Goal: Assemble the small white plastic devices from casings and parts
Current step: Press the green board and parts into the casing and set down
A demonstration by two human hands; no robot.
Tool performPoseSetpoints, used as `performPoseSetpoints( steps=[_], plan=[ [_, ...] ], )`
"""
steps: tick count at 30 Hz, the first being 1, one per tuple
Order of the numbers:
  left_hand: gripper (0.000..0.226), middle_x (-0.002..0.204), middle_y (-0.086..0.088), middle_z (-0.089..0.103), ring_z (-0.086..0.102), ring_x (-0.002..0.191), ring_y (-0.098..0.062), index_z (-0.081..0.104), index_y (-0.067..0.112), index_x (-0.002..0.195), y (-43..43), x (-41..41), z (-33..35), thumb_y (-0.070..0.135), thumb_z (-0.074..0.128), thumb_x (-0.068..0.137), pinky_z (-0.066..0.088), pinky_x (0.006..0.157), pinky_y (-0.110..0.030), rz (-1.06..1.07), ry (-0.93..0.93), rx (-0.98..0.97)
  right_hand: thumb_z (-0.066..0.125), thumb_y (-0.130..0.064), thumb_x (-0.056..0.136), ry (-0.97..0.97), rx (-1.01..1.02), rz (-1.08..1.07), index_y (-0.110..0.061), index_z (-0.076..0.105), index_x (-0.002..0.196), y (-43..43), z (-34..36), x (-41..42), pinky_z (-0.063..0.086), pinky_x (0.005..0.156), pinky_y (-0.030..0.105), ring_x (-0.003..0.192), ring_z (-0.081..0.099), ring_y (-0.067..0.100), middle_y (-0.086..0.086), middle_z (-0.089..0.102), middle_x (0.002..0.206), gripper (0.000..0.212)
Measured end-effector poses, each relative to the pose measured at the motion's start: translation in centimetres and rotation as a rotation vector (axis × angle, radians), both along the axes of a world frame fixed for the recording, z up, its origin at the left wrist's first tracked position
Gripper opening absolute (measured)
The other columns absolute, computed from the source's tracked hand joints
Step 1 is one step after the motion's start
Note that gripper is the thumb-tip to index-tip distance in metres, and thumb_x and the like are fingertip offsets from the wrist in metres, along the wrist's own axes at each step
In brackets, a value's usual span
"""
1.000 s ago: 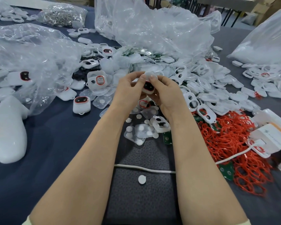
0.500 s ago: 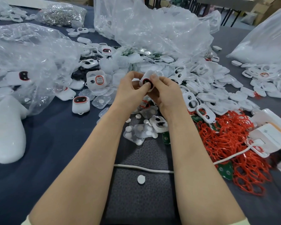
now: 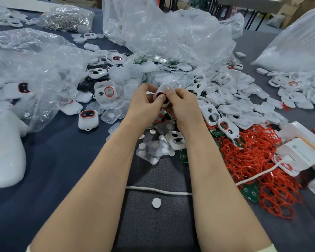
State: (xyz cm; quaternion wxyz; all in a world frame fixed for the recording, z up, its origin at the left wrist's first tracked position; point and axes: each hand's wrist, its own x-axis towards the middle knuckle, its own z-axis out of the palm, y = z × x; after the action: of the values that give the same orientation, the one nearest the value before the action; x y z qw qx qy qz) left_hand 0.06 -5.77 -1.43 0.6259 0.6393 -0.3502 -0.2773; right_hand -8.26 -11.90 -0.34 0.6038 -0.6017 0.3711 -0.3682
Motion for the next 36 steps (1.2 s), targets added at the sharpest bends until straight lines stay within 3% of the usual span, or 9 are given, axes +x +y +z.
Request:
performPoseSetpoints(
  steps=[3,8,14,22,25,29,31,33,36],
  plan=[
    [0.015,0.081,-0.005,0.067,0.061,0.064,-0.016,0.049,0.023,0.087,0.0,-0.3,-0.1,0.013,0.056,0.095,0.053,0.052,-0.023,-0.008,0.006,-0.011,0.053,-0.015,0.097,0.043,-0.03,-0.036,0.009,0.062,0.102,-0.1,0.0,0.1,0.05,0.091,0.055,0.097,0.064,0.041,0.03,0.066,0.102,0.027],
    [0.014,0.09,-0.009,0.068,0.066,0.079,-0.02,0.051,0.024,0.088,0.0,-0.3,0.0,0.013,0.057,0.095,0.058,0.069,-0.032,-0.001,0.057,-0.029,0.055,-0.016,0.096,0.002,0.001,-0.023,0.009,0.062,0.105,0.1,0.2,-0.3,0.052,0.091,0.051,0.093,0.066,0.035,0.03,0.066,0.105,0.027],
    [0.013,0.092,-0.015,0.068,0.06,0.071,-0.019,0.048,0.023,0.088,0.0,-0.1,0.1,0.014,0.055,0.095,0.052,0.055,-0.021,0.03,-0.056,-0.006,0.054,-0.016,0.096,0.047,-0.018,0.007,0.006,0.064,0.099,0.0,0.3,-0.2,0.051,0.092,0.052,0.093,0.065,0.035,0.029,0.066,0.103,0.024],
    [0.01,0.083,-0.003,0.07,0.066,0.075,-0.015,0.054,0.025,0.09,0.0,-0.3,0.1,0.017,0.057,0.095,0.057,0.069,-0.031,-0.006,0.023,-0.022,0.054,-0.018,0.096,0.039,-0.036,-0.031,0.007,0.064,0.103,-0.3,0.1,-0.4,0.052,0.091,0.051,0.098,0.065,0.037,0.027,0.067,0.104,0.028],
    [0.004,0.085,-0.002,0.072,0.067,0.074,-0.013,0.058,0.025,0.093,0.2,-0.2,0.3,0.021,0.058,0.095,0.058,0.068,-0.029,-0.003,0.081,-0.04,0.055,-0.019,0.096,-0.024,0.023,-0.003,0.004,0.064,0.105,-0.2,0.1,-0.5,0.055,0.09,0.042,0.094,0.067,0.03,0.026,0.067,0.106,0.026],
    [0.006,0.094,-0.007,0.071,0.067,0.086,-0.02,0.061,0.023,0.097,0.2,-0.2,0.2,0.018,0.06,0.094,0.057,0.074,-0.03,-0.001,0.077,-0.04,0.056,-0.02,0.096,-0.046,0.042,0.004,0.004,0.063,0.108,-0.3,-0.1,-0.5,0.054,0.091,0.043,0.102,0.066,0.034,0.023,0.067,0.106,0.028],
    [0.01,0.097,-0.009,0.07,0.067,0.088,-0.021,0.061,0.021,0.101,0.1,-0.2,0.2,0.015,0.06,0.093,0.057,0.068,-0.024,0.018,0.038,-0.042,0.057,-0.018,0.095,-0.029,0.01,0.016,0.0,0.065,0.105,-0.5,-0.1,-0.6,0.054,0.092,0.043,0.101,0.066,0.032,0.02,0.068,0.104,0.022],
    [0.015,0.095,-0.009,0.069,0.066,0.086,-0.018,0.06,0.021,0.106,0.1,-0.2,0.2,0.015,0.061,0.092,0.055,0.064,-0.019,0.062,0.007,-0.06,0.059,-0.016,0.094,0.001,-0.032,0.042,-0.011,0.068,0.094,-0.8,-0.2,-0.9,0.057,0.085,0.035,0.093,0.068,0.023,0.011,0.07,0.094,0.01],
    [0.022,0.093,-0.002,0.068,0.066,0.087,-0.013,0.057,0.019,0.109,0.1,0.0,0.2,0.018,0.067,0.089,0.054,0.078,-0.024,0.146,0.043,-0.083,0.062,-0.015,0.091,0.009,-0.024,0.061,-0.016,0.066,0.086,-1.2,-0.2,-1.2,0.054,0.066,0.018,0.071,0.067,0.006,0.0,0.069,0.081,0.007]
  ],
)
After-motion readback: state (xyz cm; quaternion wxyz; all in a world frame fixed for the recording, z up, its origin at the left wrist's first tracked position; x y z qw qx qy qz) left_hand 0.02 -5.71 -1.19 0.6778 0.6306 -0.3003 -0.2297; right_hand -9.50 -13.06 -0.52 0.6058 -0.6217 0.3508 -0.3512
